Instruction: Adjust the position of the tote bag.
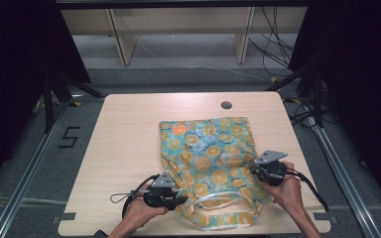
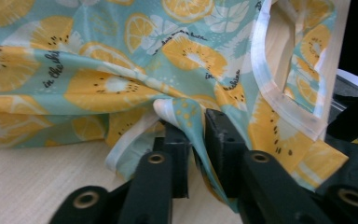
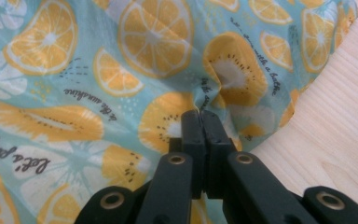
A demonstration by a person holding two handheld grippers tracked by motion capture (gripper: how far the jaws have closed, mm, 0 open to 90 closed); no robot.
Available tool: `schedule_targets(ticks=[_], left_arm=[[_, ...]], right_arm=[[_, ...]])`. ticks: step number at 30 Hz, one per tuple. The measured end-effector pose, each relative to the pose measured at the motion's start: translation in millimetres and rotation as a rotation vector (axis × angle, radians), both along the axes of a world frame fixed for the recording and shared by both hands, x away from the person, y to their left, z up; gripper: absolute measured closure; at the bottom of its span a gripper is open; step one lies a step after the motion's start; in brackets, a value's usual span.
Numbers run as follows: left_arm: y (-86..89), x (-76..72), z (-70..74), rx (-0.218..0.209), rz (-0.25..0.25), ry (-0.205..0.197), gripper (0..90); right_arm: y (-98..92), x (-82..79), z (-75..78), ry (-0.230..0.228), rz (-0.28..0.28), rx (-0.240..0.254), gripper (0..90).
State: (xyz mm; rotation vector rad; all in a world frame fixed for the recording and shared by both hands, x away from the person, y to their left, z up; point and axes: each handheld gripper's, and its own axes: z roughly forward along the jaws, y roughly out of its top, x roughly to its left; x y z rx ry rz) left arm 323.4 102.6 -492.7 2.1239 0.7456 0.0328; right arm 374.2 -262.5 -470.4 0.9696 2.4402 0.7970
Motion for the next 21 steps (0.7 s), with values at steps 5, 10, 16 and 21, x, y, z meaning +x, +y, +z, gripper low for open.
schedule_targets(ticks=[5,10,16,21], left_arm=[[16.0,-1.0,20.9,-0.021,0.062,-0.03,55.3],[28.0,-2.3,48.0,-0.01,0.122,-0.068,40.9],[13.4,-11.8,63.4,0.002,0.072,-0.096,35.9],[0.9,-15.7,64.5,0.064,0.029,-0.112,32.0]], right_arm=[[-0.5,-6.8,7.2,-0.01,0.011,0.053,75.5],[-0.3,-10.2,8.2,-0.009,0.012,0.079,70.9],[-4.1,-9.8,4.0,-0.022,0.01,0.097,63.4],[-2.6,-12.1,7.5,-0.023,-0.015,0.157,55.8]])
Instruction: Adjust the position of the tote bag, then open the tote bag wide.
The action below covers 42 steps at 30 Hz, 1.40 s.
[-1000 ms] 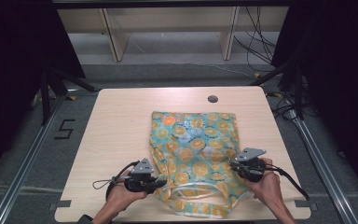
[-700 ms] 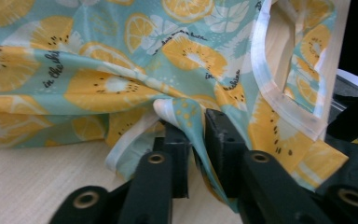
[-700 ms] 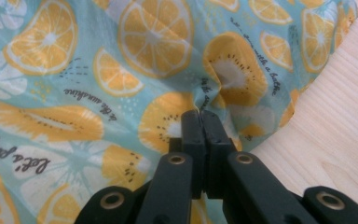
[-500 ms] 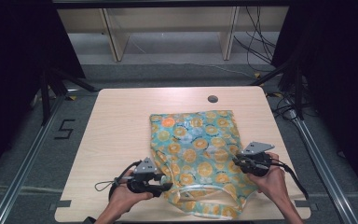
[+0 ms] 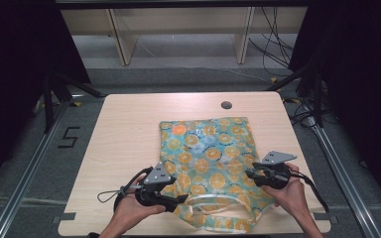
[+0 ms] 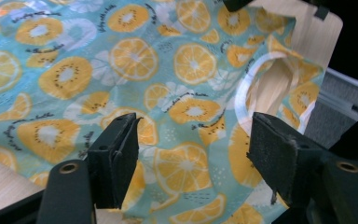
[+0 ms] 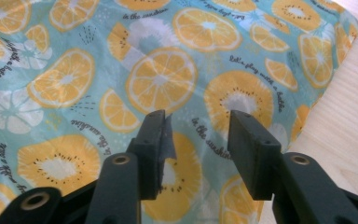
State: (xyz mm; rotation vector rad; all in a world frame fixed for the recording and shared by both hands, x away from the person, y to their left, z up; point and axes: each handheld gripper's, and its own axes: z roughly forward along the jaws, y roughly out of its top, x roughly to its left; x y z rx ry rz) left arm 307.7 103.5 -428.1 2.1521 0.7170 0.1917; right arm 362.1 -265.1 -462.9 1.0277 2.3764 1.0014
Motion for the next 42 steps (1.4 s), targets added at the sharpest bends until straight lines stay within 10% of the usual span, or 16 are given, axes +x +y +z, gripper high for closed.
schedule_targets(ticks=[7,16,19,31,42], left_arm=[[-4.1,-2.6,-3.7,0.025,-0.019,0.007,27.5],[-16.7,-9.7,-15.5,0.071,-0.061,0.015,19.3],[-19.3,-12.9,-13.2,0.088,-0.067,0.001,18.5],[-35.6,-9.9,-19.8,0.183,-0.076,-0.072,20.8],[-37.8,7.8,-31.1,0.222,-0.181,-0.136,82.7]], right_arm=[[-0.2,-0.8,-1.6,0.055,-0.007,-0.002,52.2],[1.8,3.7,-3.6,0.004,0.022,-0.02,51.2],[4.4,1.7,-3.3,0.054,0.003,-0.001,51.2],[6.6,4.7,-3.3,0.005,0.033,-0.001,50.4],[8.1,3.9,1.2,0.01,0.049,0.0,49.3]])
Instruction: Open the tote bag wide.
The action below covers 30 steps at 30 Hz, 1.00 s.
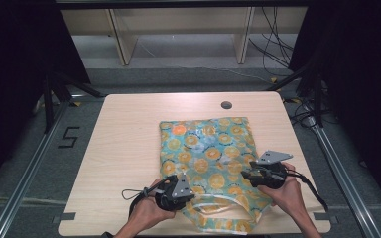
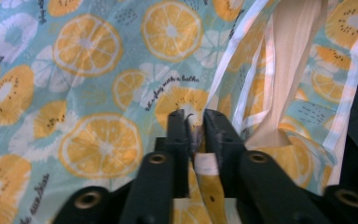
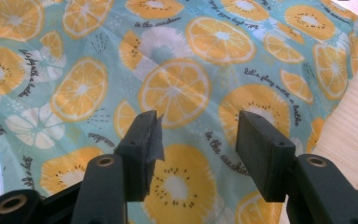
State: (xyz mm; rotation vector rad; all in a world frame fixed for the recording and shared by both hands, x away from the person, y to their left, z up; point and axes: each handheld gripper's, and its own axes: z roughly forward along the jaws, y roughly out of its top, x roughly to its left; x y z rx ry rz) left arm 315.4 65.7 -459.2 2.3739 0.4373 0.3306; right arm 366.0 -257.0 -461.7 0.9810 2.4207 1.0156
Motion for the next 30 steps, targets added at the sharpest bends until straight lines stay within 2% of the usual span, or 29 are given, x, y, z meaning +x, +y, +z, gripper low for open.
schedule_targets(ticks=[1,5,7,8,9,10,11,13,16,17,18,20,22,23,25,27,28,29,30], left_arm=[[0.6,2.0,2.1,-0.01,0.007,-0.011,84.6],[2.0,8.3,11.5,-0.044,0.015,-0.009,88.3],[2.8,11.2,17.2,-0.057,0.017,-0.017,88.4],[3.5,12.8,20.3,-0.057,0.014,-0.021,88.4],[4.6,14.8,23.3,-0.064,0.023,-0.029,88.5],[6.4,17.5,26.9,-0.065,0.025,-0.035,88.5],[6.4,17.5,26.9,-0.065,0.025,-0.035,88.5],[11.6,27.3,36.4,-0.084,0.046,-0.045,88.6],[13.9,35.0,41.6,-0.095,0.064,-0.051,88.7],[15.1,43.0,44.8,-0.112,0.076,-0.045,88.7],[14.7,46.2,46.0,-0.114,0.087,-0.051,88.7],[14.1,53.4,48.4,-0.116,0.086,-0.051,88.7],[13.7,56.7,49.3,-0.127,0.098,-0.051,88.6],[13.4,63.3,51.6,-0.135,0.104,-0.051,88.6],[13.0,68.5,53.7,-0.156,0.108,-0.043,88.6],[12.8,72.4,54.9,-0.165,0.118,-0.041,88.6],[12.9,74.0,54.8,-0.165,0.124,-0.041,88.5],[13.3,75.7,54.3,-0.169,0.125,-0.04,88.5],[13.8,77.4,53.3,-0.165,0.127,-0.042,88.5]], right_arm=[[-0.4,0.1,-0.2,-0.018,-0.005,0.002,49.3],[-1.4,-2.5,2.8,0.012,-0.018,0.01,49.3],[-0.9,-3.4,4.4,0.01,-0.008,0.035,49.3],[-2.3,-3.1,6.1,-0.007,0.002,0.042,49.3],[-2.2,-4.4,8.0,0.019,-0.002,0.068,49.3],[-2.4,-5.5,9.2,0.023,-0.002,0.094,49.3],[-2.4,-5.5,9.2,0.023,-0.002,0.094,49.3],[-2.7,-8.9,16.4,0.031,0.005,0.099,48.0],[0.4,-12.8,21.4,0.021,0.028,0.118,47.3],[3.2,-16.3,27.7,0.002,0.063,0.116,46.9],[5.4,-19.0,30.9,0.009,0.073,0.118,46.5],[9.2,-22.3,35.5,-0.016,0.103,0.124,45.3],[15.3,-28.0,39.6,0.002,0.134,0.133,43.6],[17.8,-28.7,40.6,-0.019,0.159,0.134,42.1],[26.5,-33.9,40.9,0.024,0.186,0.111,40.0],[33.5,-34.7,36.5,0.029,0.206,0.084,41.6],[36.4,-33.9,32.6,0.042,0.21,0.066,45.0],[39.0,-33.0,28.7,0.049,0.219,0.022,53.3],[41.1,-31.9,24.9,0.036,0.231,-0.021,63.4]])
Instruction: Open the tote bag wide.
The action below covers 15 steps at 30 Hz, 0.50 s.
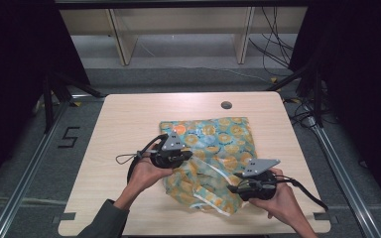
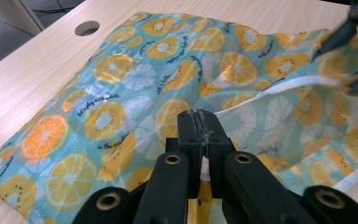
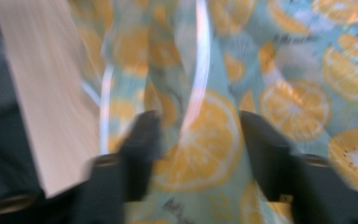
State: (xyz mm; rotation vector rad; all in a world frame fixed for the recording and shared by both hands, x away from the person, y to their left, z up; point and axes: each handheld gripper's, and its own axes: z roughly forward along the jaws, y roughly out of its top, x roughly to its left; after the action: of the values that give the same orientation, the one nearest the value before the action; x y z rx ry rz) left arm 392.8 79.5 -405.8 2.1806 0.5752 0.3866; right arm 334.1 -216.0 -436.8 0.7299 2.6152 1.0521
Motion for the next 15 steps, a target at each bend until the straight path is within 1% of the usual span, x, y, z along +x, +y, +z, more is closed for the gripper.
schedule_targets(ticks=[1,2,3,4,5,6,7,8,9,10,11,12,13,14,15], left_arm=[[0.4,1.1,-1.5,-0.002,0.007,0.008,88.4],[1.4,2.6,-3.0,0.001,0.008,0.011,88.3],[2.1,4.1,-4.6,0.003,-0.001,0.014,88.2],[2.3,4.4,-6.6,-0.001,0.007,0.027,87.8],[3.0,5.0,-7.6,0.008,0.011,0.028,87.5],[3.4,5.7,-9.2,0.005,0.01,0.037,87.2],[3.7,6.1,-9.8,0.01,0.013,0.038,86.8],[3.7,6.1,-9.8,0.01,0.013,0.038,86.1],[4.9,7.3,-12.2,0.015,0.009,0.054,85.0],[5.2,7.7,-13.6,0.014,0.008,0.059,84.3],[5.2,7.7,-13.6,0.014,0.008,0.059,82.4],[4.8,7.9,-16.7,0.004,0.004,0.088,78.4],[4.9,7.1,-16.5,0.02,-0.004,0.096,72.9],[5.2,4.9,-14.9,0.019,0.002,0.09,67.6],[6.0,1.2,-11.3,0.014,0.009,0.079,62.8]], right_arm=[[1.4,1.7,-3.1,-0.025,0.002,-0.025,72.5],[2.3,2.7,-3.7,-0.033,0.007,-0.042,80.1],[3.4,4.2,-4.0,-0.043,0.008,-0.027,85.4],[2.9,7.4,-2.2,-0.065,0.012,-0.01,88.1],[2.2,10.2,-0.1,-0.076,0.002,0.003,89.2],[1.0,14.2,3.5,-0.078,-0.002,0.003,89.7],[-1.0,20.1,7.8,-0.086,-0.017,0.035,90.0],[-1.0,20.1,7.8,-0.086,-0.017,0.035,90.0],[-5.4,31.2,15.7,-0.106,-0.036,0.067,90.0],[-6.9,35.0,19.3,-0.104,-0.042,0.065,90.0],[-9.1,43.4,22.4,-0.137,-0.042,0.067,90.0],[-10.2,50.5,24.4,-0.137,-0.062,0.076,90.0],[-11.6,58.5,25.3,-0.127,-0.078,0.078,90.0],[-12.0,65.5,24.9,-0.106,-0.098,0.083,90.0],[-12.7,74.1,22.8,-0.099,-0.107,0.091,90.0]])
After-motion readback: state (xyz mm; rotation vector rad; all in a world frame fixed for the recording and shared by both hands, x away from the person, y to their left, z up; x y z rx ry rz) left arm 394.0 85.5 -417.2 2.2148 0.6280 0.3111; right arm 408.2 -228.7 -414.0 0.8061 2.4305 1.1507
